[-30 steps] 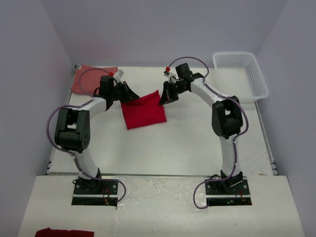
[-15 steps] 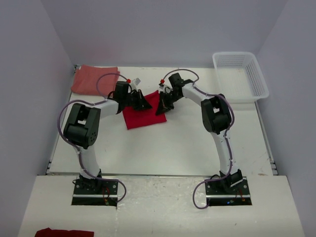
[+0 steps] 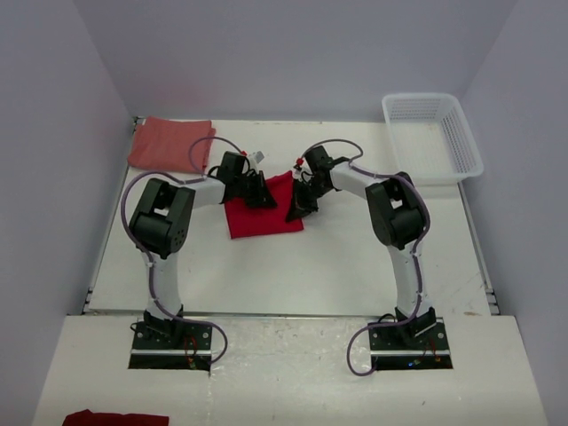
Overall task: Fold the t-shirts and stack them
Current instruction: Fold the long partially folded tshirt into a neat square
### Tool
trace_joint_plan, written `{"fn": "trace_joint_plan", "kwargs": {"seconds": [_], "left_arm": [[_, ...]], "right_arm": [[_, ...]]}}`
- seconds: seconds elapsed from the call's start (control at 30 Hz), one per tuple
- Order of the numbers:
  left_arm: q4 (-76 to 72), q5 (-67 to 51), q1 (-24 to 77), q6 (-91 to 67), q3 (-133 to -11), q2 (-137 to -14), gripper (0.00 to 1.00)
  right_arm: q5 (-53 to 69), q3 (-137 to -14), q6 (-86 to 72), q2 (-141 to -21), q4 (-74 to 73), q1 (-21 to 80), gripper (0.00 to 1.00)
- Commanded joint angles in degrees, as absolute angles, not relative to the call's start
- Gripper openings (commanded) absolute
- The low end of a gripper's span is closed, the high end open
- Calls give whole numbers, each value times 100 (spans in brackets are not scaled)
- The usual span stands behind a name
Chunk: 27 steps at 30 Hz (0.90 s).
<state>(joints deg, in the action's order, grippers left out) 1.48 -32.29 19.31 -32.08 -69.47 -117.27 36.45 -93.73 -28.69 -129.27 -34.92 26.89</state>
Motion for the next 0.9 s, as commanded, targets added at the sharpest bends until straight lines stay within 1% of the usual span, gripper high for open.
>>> {"fn": "trace_joint_plan", "kwargs": {"seconds": [0.0,0.07,0.17,0.33,0.37,0.47,0.6,0.63,0.67,0.8,0.87], "left_arm": [[167,-3102,1995,-3006,-6795,-11251,0],[202,-3190,2013,-2988,-6724,-10917,0],[246,-3225,2039,-2910,-6487,-10347,0],[316,-3340,2083,-2909,-6214,-9889,0],[316,-3340,2100,-2900,-6118,-9801,0],[334,-3191,2127,-2900,-5916,-9309,0],[658,-2796,2127,-2786,-5818,-9114,0],[703,-2725,2127,-2751,-5757,-9106,4],[729,-2629,2127,-2707,-5713,-9097,5],[791,-1970,2136,-2637,-5485,-9044,8],[800,-1785,2179,-2575,-5405,-9035,14]], "right_arm": [[2778,-8774,-3163,-12394,-3270,2716,0],[2585,-8465,-3243,-12218,-3104,2716,0],[2373,-7667,-3436,-11797,-2805,2716,0],[2198,-6664,-3691,-11295,-2199,2716,0],[2189,-6305,-3770,-11198,-2110,2716,0],[2048,-5646,-3920,-10768,-1785,2724,0],[2021,-5011,-3973,-10266,-1407,2760,0],[2039,-4879,-3903,-10109,-1345,2803,0],[2039,-4826,-3841,-10038,-1301,2839,0],[1758,-4808,-3622,-9774,-1432,2962,0],[1583,-4816,-3463,-9459,-1450,3049,0]]}}
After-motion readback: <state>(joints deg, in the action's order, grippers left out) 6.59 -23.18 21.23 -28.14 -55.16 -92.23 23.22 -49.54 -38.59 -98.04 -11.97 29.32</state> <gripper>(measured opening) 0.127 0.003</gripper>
